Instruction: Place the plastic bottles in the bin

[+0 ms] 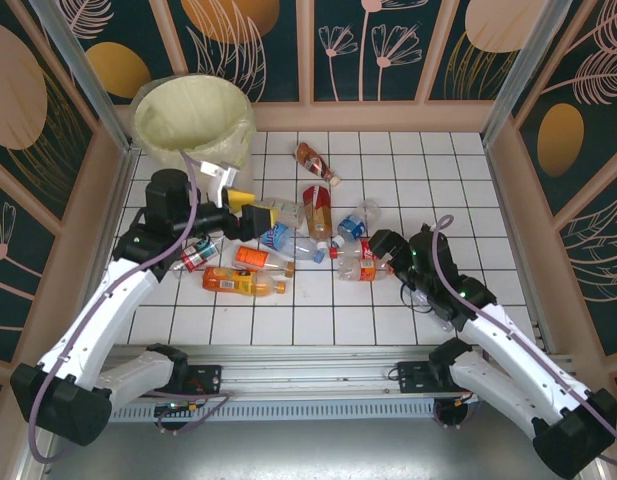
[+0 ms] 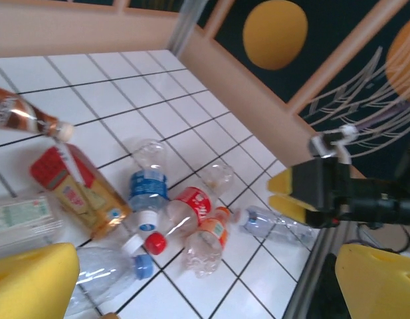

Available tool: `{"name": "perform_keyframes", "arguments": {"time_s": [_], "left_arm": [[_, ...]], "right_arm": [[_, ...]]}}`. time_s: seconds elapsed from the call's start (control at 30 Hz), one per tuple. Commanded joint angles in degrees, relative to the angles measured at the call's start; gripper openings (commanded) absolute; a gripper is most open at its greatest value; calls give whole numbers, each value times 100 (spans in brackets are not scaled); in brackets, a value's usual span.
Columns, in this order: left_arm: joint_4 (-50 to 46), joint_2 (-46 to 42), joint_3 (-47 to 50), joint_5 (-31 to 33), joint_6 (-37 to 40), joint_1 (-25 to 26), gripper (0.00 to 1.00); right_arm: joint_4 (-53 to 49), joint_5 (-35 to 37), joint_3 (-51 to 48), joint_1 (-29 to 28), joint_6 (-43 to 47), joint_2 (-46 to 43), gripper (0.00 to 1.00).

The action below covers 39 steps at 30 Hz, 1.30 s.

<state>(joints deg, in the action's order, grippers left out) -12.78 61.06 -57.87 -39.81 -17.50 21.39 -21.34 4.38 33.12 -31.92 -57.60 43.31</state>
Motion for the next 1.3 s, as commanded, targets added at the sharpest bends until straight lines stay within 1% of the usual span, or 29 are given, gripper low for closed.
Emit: {"name": "perform_keyframes", "arguments": {"time_s": [0.0,0.07,0.17,0.2,0.33,0.37,0.5,0.6,0.7,0.73,0.8,0.9,1.27], "left_arm": [[864,-98,367,-160,-203,348,99],[969,-24,494,-71,-195,496,99],[423,209,321,207,-25,576,99],[374,206,343,296,15,592,99],[380,126,460,349,53,612,98],[385,132,465,365,58,612,99],[234,290,402,446,107,613,99],[246,328,425,440,93,612,99],[258,341,430,411,90,612,99],[250,345,425,403,94,612,98],[243,371,437,403,98,612,99],[199,406,421,412,116,612,98],[82,476,399,445,194,621,98]], "right_arm": [[126,-120,-326,28,-438,109,99],[278,-182,-521,28,-555,172,99],[531,-261,-777,28,-700,309,99],[620,-286,-864,28,-740,351,98],[928,-329,-1087,28,-779,523,95],[1122,-493,-1158,28,-738,610,93],[1473,-640,-1251,26,-678,956,92],[1678,-657,-1225,28,-549,1126,89],[1666,-615,-1116,28,-412,1271,89],[1686,-637,-1117,216,-393,1329,89],[1864,-807,-1204,356,-390,1423,89],[2075,-896,-1264,441,-393,1533,88],[2052,-975,-1025,527,4,1961,81]]}}
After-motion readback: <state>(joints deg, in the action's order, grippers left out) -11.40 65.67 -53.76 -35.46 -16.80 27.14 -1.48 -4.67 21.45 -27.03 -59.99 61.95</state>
